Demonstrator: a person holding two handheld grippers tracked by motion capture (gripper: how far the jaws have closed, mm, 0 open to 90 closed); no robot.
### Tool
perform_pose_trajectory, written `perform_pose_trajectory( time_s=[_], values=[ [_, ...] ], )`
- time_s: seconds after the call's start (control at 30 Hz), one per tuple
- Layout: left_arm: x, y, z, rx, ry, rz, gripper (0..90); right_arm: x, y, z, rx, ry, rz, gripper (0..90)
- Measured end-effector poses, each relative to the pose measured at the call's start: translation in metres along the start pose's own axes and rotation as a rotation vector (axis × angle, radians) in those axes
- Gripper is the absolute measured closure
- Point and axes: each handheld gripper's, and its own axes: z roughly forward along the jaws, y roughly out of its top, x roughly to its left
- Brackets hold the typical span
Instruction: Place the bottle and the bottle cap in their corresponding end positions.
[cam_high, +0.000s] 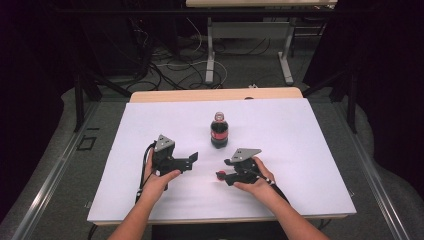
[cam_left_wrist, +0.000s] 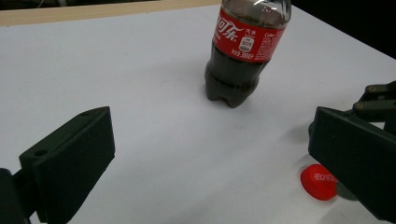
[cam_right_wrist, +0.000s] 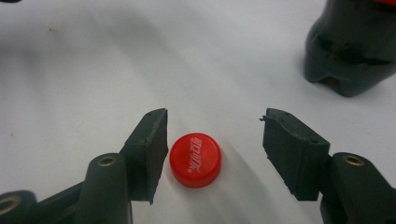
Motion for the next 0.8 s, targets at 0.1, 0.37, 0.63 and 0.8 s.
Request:
perform_pose_trajectory(
  time_s=[0.1, 0.37, 0.63, 0.8],
  values=[
    [0.003, -0.001, -0.001, 0.009, 0.011, -0.004, 0.8, -0.008, 0.001, -0.009, -0.022, 0.009, 0.02, 38.9],
    [0.014, -0.003, -0.003, 0.003, 0.039, -0.046, 0.8, -0.035, -0.003, -0.033, -0.097, -0.116, 0.141, 28.0],
    [0.031, -0.005, -0.009, 0.001, 0.075, -0.079, 0.8, -0.064, -0.012, -0.06, -0.127, -0.313, 0.278, 8.7],
    [0.041, -0.008, -0.009, -0.002, 0.105, -0.105, 1.3, -0.081, -0.021, -0.074, -0.091, -0.424, 0.344, 0.0]
  ],
)
